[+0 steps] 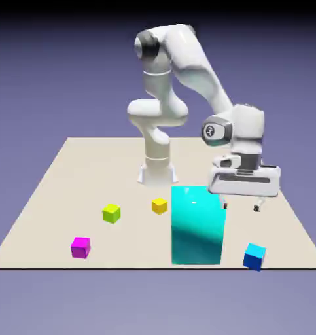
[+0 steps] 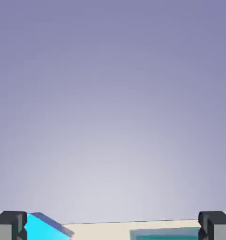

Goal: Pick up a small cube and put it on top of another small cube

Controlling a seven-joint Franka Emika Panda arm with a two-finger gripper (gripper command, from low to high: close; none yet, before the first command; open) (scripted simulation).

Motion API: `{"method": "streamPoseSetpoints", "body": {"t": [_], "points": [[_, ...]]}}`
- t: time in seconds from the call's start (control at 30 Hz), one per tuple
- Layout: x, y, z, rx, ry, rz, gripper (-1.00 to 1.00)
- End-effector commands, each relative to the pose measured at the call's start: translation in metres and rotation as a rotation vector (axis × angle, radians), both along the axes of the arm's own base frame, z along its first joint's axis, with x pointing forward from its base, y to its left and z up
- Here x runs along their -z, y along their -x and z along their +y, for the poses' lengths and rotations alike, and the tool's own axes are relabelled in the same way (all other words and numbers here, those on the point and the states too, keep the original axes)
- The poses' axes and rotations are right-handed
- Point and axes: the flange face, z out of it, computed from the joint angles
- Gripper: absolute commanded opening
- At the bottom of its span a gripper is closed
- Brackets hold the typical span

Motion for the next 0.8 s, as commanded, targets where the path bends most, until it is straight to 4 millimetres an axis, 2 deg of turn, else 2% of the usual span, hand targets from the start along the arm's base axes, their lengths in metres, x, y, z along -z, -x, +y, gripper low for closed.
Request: {"method": "streamPoseSetpoints", "body": {"t": [0.0,0.23,0.53,0.6,0.73,0.77], "points": [[0.006,-0.002,0.008,0.018,-0.005,0.009,0.00],[0.038,-0.015,0.059,0.178,-0.060,0.048,0.00],[0.113,0.017,0.050,0.445,-0.062,0.111,0.00],[0.116,0.025,0.057,0.442,-0.080,0.119,0.00],[0.186,0.017,0.052,0.442,-0.079,0.119,0.00],[0.186,0.017,0.052,0.442,-0.079,0.119,-1.00]]}}
